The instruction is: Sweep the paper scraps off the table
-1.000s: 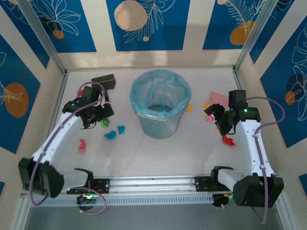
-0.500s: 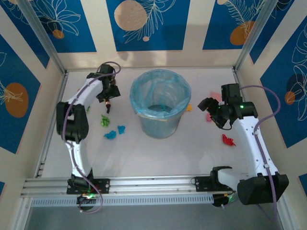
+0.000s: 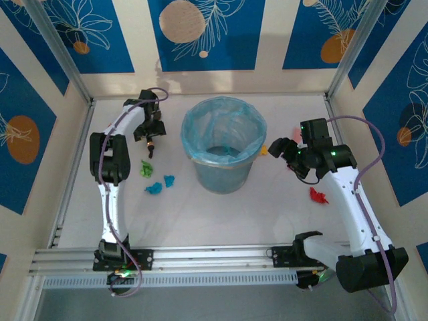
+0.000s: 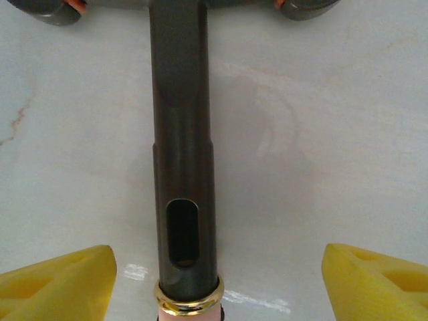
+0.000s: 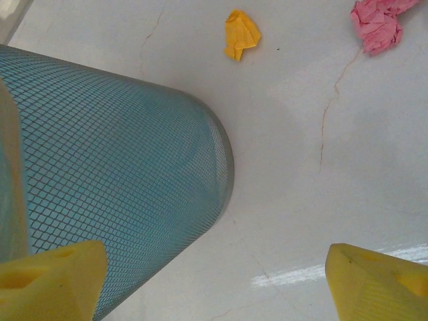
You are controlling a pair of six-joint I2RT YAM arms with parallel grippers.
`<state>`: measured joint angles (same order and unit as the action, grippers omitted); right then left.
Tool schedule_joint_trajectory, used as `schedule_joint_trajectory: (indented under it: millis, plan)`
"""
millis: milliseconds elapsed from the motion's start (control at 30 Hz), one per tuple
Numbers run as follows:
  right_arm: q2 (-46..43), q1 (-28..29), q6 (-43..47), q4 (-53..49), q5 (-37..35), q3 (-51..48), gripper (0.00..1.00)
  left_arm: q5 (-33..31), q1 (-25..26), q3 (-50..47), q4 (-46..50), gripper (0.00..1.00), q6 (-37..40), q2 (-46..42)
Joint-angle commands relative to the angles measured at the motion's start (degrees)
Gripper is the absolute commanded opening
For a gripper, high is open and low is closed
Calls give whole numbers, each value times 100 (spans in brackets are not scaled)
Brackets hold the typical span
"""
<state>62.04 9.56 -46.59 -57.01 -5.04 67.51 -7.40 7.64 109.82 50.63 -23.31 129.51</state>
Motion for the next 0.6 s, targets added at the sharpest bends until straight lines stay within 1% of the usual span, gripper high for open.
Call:
schedule_joint_trajectory:
  millis: [0,300,400,567]
  plan:
    - [-61,70,-59,15,-33,105,85,16,-82,41,143,80,296,160]
    - [-65,208,-52,-155,-36,227,85,250,-132,-123,-9,73,360,268]
    - [-115,251,-63,-211,-71,221,85,368,-131,-219,-120,64,371,234]
    - [-236,283,-128,-240,-76,133,85,362,-131,-304,-158,50,345,208]
